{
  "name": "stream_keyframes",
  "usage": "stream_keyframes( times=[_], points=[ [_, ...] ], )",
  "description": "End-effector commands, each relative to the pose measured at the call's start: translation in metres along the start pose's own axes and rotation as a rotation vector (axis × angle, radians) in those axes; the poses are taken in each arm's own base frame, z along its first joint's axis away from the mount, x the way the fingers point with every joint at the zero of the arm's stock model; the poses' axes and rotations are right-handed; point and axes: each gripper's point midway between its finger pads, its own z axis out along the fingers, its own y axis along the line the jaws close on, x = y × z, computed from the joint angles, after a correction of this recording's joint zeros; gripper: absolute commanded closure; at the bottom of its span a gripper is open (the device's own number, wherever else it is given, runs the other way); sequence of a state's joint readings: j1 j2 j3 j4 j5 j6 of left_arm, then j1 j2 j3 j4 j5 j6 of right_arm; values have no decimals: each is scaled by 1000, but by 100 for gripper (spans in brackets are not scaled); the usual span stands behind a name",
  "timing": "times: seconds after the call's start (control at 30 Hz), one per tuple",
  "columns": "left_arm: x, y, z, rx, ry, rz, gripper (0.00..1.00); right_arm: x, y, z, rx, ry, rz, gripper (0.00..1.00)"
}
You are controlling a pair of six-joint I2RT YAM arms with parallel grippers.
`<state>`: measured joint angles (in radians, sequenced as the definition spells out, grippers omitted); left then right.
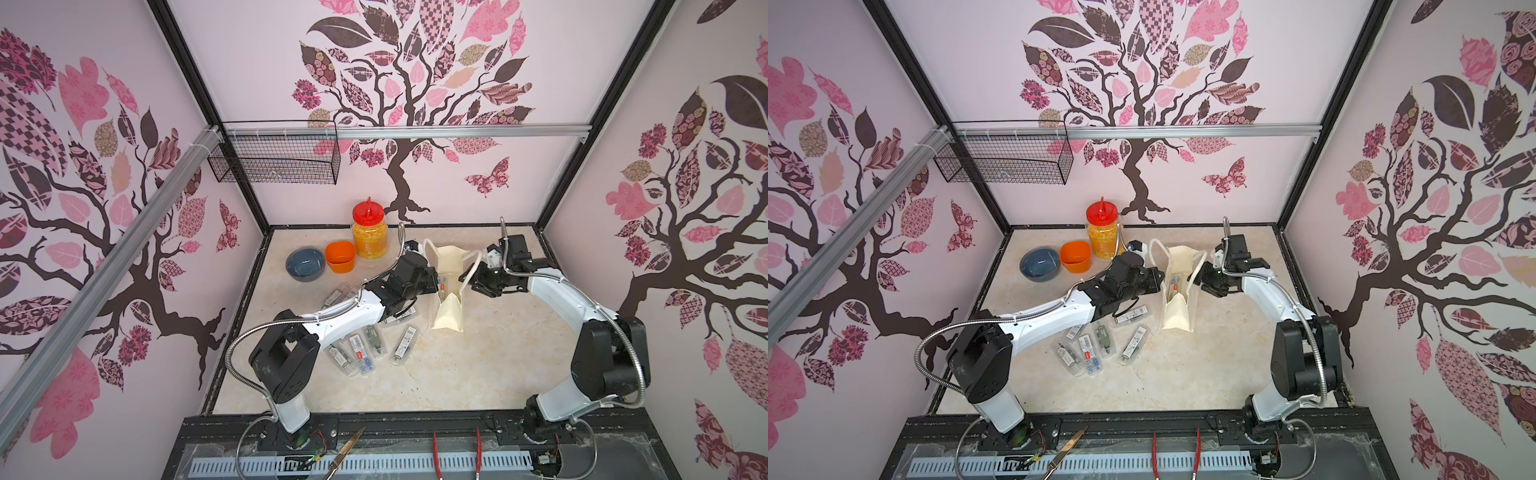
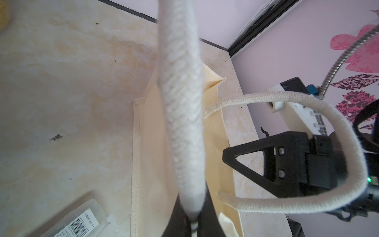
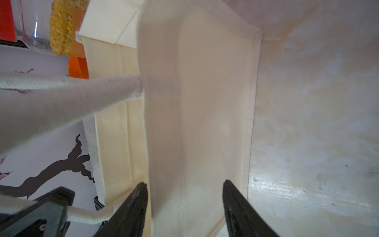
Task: Put the compass set into the canvas bag
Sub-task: Adjust the canvas bag at the center of the board.
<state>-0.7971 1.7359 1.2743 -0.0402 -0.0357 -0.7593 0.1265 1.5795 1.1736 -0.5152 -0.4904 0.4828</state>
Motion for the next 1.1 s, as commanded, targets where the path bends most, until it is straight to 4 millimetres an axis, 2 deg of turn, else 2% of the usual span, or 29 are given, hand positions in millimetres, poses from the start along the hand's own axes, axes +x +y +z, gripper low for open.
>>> stream_keyframes(
  times=[0.0,0.2,0.37,0.7,0.87,1.07],
  points=[
    [-5,-3,-4,4,1,12,100,-10,8,-6,-9,-30,-54,39],
    [-4,-3,-3,5,3,10,100,-9,3,3,28,-8,-63,42],
    [-6,-4,-5,3,-4,12,100,-4,-9,10,83,10,-63,56],
    [-16,8,-17,-49,-50,24,100,-24,-37,-22,315,-32,-143,100],
    [-27,19,-26,-84,-77,38,100,-31,-66,-35,438,-31,-149,100],
    [-31,22,-33,-93,-96,49,100,-43,-58,-47,423,-116,-177,100]
  ],
)
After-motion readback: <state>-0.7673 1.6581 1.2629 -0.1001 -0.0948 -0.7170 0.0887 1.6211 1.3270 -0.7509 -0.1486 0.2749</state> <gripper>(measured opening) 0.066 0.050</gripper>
